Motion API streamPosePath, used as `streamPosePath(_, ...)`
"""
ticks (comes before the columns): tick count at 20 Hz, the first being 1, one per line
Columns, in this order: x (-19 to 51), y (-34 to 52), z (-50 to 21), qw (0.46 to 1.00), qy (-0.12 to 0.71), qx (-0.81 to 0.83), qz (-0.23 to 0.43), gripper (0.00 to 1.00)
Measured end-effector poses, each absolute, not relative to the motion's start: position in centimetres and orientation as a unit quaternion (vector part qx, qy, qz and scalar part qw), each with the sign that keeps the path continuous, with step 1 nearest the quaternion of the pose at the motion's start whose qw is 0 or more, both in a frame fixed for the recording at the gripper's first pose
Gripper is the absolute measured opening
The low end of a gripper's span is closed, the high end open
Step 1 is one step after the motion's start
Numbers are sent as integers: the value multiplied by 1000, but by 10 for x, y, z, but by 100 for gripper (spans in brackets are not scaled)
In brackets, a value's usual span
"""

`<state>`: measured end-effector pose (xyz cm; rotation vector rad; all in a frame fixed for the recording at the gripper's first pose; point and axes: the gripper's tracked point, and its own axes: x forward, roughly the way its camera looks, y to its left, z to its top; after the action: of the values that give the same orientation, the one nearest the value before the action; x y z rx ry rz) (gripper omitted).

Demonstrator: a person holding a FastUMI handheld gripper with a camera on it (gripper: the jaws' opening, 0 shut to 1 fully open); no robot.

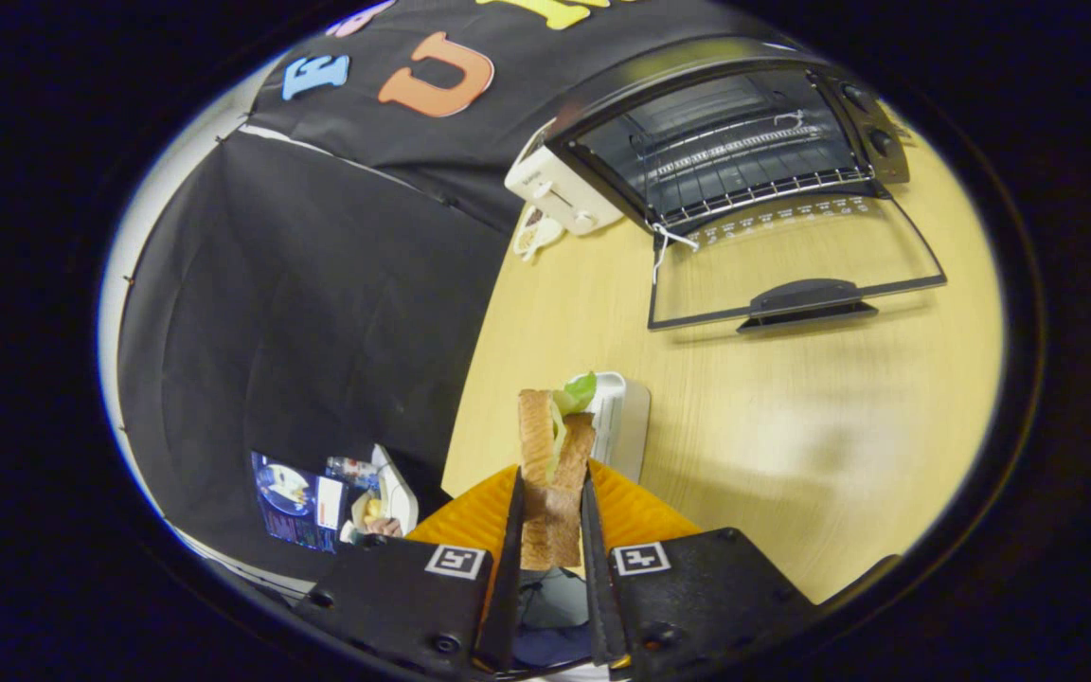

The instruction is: Open the toaster oven, put the food inside, and close the toaster oven door.

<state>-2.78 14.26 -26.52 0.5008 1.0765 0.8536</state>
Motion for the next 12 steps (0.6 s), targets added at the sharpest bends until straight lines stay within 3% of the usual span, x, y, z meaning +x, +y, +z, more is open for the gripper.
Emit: streamPosePath(12,44,100,-238,819,270,368,348,35)
